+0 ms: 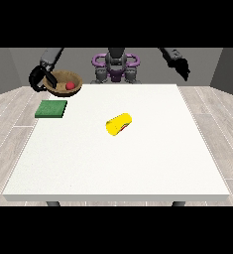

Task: Pick the cup and pour the ball into the bowl, then pick the bowl and place it on the pad

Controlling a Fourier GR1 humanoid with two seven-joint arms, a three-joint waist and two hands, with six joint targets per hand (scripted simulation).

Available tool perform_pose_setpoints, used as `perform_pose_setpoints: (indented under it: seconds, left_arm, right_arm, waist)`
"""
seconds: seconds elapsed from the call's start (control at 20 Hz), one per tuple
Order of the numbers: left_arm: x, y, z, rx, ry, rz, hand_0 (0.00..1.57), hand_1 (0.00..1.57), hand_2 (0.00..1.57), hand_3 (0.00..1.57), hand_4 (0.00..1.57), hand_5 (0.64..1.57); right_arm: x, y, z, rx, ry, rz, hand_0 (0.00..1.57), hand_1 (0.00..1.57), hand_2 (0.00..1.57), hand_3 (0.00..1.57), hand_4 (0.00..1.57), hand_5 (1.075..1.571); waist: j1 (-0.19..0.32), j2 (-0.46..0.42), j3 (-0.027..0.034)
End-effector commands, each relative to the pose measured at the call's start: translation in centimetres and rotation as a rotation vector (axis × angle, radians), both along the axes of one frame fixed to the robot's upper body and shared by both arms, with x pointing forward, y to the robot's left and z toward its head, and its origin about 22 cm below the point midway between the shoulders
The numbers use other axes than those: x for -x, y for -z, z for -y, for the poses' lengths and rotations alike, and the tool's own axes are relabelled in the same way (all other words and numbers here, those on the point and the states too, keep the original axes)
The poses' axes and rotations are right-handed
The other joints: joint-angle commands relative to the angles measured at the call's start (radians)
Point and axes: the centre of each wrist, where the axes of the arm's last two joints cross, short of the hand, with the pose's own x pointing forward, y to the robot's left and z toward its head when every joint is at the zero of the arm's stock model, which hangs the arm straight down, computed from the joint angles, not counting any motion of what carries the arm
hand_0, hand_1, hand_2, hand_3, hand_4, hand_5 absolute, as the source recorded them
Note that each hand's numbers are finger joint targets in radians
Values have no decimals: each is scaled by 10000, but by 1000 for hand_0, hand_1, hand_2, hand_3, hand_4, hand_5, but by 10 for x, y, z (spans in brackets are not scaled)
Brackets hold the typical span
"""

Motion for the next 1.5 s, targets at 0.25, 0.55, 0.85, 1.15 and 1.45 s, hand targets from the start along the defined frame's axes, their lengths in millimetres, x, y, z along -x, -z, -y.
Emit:
perform_pose_setpoints:
  seconds: [0.25, 0.55, 0.85, 1.15, 1.45]
  left_arm:
    - [22, -66, -132, 255, -928, 1850, 0, 0, 0, 0, 1280, 1571]
    - [34, -97, -184, 339, -1030, 2750, 0, 0, 0, 0, 1209, 1563]
    - [27, -92, -174, 237, -934, 2822, 0, 0, 0, 0, 1188, 1558]
    - [27, -112, -170, 187, -473, 3023, 0, 0, 0, 0, 1180, 1551]
    - [-6, -90, -88, 400, 666, 1304, 0, 0, 0, 0, 902, 1559]
  right_arm:
    - [27, -6, 50, 469, 617, 1456, 1571, 1571, 1571, 0, 820, 1570]
    - [16, -45, 69, 164, 809, 2346, 1571, 1571, 1571, 0, 757, 1567]
    - [18, -56, 86, 383, 2380, 2151, 1218, 1218, 1411, 1299, 0, 1553]
    - [21, -44, 93, -417, 1975, 2224, 0, 0, 425, 649, 0, 1460]
    - [15, -36, 80, -202, 1437, 408, 0, 0, 0, 0, 0, 1359]
  waist:
    - [474, 1151, 1]
    - [406, 2065, 0]
    - [496, 2379, 0]
    - [966, 2564, 14]
    - [523, 428, 21]
